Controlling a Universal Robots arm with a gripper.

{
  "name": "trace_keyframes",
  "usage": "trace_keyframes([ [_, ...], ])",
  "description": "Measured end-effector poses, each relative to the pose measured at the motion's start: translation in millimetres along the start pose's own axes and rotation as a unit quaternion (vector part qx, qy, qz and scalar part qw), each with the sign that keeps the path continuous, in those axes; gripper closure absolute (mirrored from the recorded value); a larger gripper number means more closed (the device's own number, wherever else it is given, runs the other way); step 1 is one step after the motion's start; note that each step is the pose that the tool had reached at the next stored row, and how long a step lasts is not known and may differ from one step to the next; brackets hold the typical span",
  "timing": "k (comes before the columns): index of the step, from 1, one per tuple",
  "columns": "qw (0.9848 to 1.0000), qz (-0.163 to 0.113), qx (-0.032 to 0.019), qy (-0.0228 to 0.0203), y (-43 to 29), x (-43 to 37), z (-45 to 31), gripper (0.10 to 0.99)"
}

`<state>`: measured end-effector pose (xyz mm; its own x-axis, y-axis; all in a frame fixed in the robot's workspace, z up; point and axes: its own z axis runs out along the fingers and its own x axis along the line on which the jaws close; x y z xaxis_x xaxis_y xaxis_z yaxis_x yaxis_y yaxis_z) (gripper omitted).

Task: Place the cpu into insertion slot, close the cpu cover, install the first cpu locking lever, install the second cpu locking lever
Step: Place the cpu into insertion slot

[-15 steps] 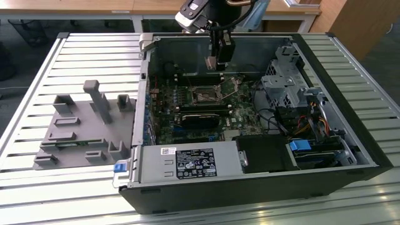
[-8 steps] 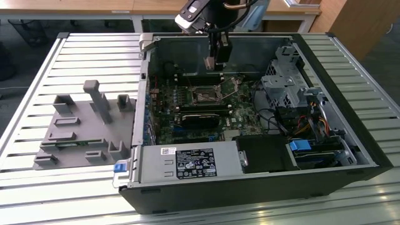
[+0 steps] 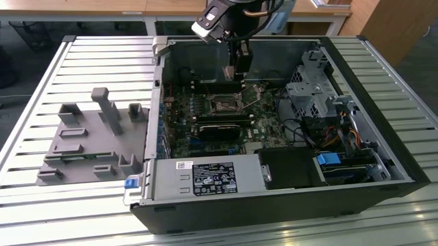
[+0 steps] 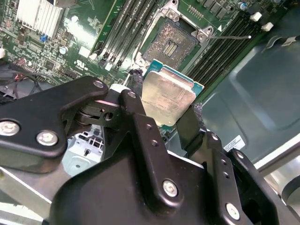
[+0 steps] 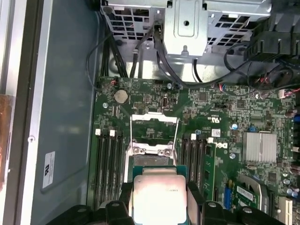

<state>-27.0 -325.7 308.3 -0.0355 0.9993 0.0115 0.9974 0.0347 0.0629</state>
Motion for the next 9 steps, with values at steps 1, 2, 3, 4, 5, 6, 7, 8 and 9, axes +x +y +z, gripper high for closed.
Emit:
trace_keyframes([
  [1, 1.0000, 0.000, 0.0000, 0.0000, -0.1, 0.2, 1.7, 0.545],
  [2, 1.0000, 0.000, -0.0001, 0.0000, -0.2, 0.2, 3.0, 0.545],
  [3, 1.0000, 0.001, -0.0005, -0.0001, -0.2, 0.2, 3.9, 0.545],
  [4, 1.0000, 0.002, -0.0010, -0.0001, -0.3, 0.2, 4.7, 0.545],
  [5, 1.0000, 0.003, -0.0015, -0.0003, -0.4, 0.3, 5.5, 0.545],
  [6, 1.0000, 0.004, -0.0017, -0.0004, -0.5, 0.5, 6.6, 0.545],
  [7, 1.0000, 0.005, -0.0018, -0.0005, -0.7, 1.0, 7.9, 0.545],
  [8, 1.0000, 0.007, -0.0019, -0.0008, -1.2, 1.4, 9.4, 0.545],
  [9, 1.0000, 0.009, -0.0020, -0.0011, -1.8, 1.9, 11.0, 0.545],
])
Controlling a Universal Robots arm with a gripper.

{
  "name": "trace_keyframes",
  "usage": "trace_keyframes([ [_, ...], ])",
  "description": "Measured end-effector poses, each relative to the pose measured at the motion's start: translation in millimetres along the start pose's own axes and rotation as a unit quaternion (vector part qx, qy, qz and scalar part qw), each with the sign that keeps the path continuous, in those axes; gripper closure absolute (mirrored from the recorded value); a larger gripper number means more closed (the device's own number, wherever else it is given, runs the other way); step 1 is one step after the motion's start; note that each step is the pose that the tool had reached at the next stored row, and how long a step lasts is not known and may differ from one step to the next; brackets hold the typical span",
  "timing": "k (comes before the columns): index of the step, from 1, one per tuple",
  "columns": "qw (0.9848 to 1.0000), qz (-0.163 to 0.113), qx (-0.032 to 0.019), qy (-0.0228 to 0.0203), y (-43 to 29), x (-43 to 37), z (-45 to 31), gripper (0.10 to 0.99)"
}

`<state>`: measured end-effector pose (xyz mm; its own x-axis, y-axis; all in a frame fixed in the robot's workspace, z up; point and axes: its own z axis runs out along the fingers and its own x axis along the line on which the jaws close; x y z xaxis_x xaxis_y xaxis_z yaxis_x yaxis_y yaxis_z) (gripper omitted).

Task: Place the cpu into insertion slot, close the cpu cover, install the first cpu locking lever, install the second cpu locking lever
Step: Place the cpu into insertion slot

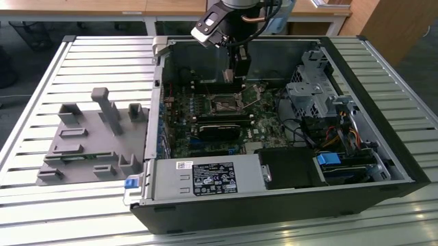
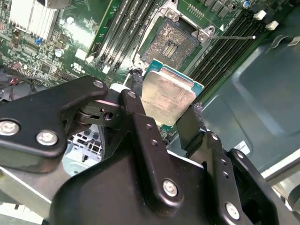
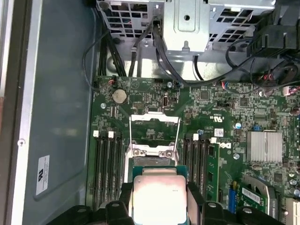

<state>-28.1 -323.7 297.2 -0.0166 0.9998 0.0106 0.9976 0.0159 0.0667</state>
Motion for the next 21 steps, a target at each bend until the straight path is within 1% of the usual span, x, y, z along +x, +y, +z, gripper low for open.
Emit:
trace_keyframes([
  [6, 1.0000, 0.002, 0.0000, -0.0003, -2.3, 1.3, 10.8, 0.545],
  [12, 1.0000, 0.002, -0.0002, -0.0003, -3.7, 1.3, 15.8, 0.545],
  [21, 1.0000, 0.005, -0.0002, -0.0004, -7.7, 1.5, 28.9, 0.545],
])
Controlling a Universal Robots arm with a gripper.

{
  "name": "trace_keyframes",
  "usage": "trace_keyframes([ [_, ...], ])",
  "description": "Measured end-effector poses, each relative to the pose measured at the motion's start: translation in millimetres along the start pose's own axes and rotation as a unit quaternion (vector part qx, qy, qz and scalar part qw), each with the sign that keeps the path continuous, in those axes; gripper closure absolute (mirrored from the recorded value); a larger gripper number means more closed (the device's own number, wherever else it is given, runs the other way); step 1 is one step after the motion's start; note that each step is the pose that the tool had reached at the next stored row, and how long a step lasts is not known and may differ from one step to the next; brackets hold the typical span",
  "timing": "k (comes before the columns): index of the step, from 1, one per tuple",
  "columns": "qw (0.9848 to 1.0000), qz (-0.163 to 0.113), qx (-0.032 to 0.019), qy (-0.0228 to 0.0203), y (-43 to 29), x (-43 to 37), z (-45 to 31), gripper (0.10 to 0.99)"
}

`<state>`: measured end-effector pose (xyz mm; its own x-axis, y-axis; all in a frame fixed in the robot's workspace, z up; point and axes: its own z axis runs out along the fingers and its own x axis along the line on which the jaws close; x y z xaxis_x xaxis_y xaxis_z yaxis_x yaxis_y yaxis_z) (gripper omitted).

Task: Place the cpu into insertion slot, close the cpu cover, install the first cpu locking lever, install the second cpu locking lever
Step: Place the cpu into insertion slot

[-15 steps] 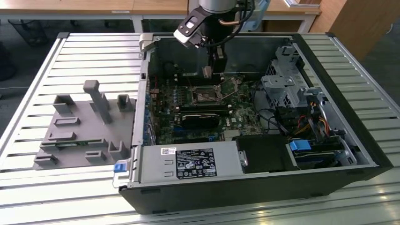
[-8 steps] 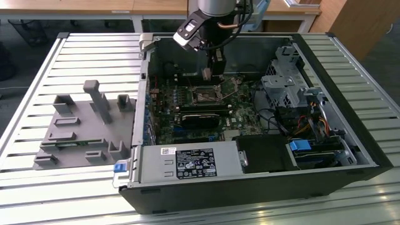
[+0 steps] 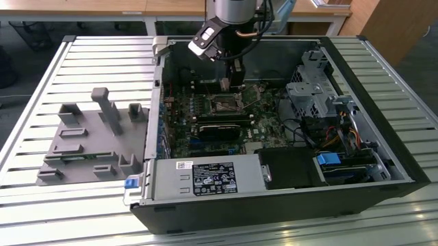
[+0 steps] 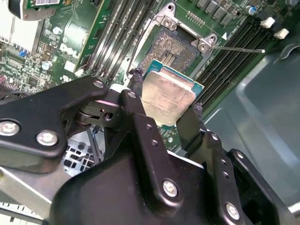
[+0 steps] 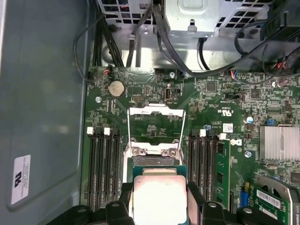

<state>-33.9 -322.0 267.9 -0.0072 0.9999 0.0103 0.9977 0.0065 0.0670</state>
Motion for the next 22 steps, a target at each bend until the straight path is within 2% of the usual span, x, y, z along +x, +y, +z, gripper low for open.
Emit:
trace_keyframes([
  [5, 1.0000, 0.000, 0.0000, 0.0000, -1.2, 1.0, 8.7, 0.545],
  [12, 1.0000, 0.001, -0.0001, 0.0000, -1.5, 1.2, 13.0, 0.545],
  [22, 1.0000, 0.002, 0.0000, -0.0001, -3.9, 2.6, 30.4, 0.545],
])
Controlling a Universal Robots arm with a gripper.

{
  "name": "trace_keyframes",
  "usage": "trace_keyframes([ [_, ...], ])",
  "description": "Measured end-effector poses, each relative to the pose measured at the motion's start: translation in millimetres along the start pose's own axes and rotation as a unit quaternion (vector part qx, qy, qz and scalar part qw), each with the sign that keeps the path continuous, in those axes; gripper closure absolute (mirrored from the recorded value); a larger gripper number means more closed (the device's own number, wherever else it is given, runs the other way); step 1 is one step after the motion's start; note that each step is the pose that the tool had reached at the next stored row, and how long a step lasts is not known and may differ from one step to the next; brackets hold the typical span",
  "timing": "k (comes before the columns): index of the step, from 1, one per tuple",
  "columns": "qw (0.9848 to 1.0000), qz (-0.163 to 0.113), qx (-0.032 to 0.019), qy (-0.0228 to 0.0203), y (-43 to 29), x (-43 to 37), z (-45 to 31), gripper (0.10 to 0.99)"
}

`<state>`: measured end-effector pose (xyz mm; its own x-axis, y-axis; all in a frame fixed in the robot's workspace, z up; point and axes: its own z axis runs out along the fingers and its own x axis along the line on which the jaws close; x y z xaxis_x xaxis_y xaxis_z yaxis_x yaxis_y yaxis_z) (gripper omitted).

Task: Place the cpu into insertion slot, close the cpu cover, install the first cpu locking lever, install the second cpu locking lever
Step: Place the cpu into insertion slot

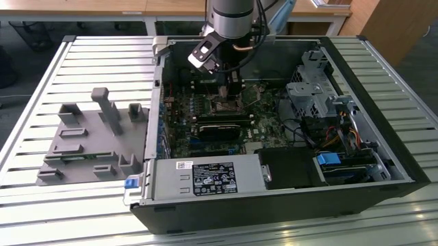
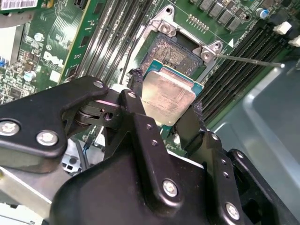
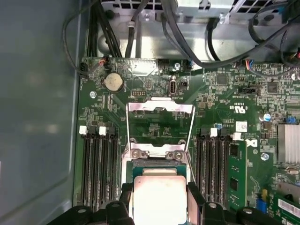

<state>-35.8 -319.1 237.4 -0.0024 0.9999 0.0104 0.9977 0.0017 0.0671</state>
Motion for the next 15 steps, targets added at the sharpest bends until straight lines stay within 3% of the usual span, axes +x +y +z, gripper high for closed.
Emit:
trace_keyframes([
  [15, 1.0000, 0.005, -0.0001, -0.0021, -4.7, 2.7, 18.5, 0.545],
])
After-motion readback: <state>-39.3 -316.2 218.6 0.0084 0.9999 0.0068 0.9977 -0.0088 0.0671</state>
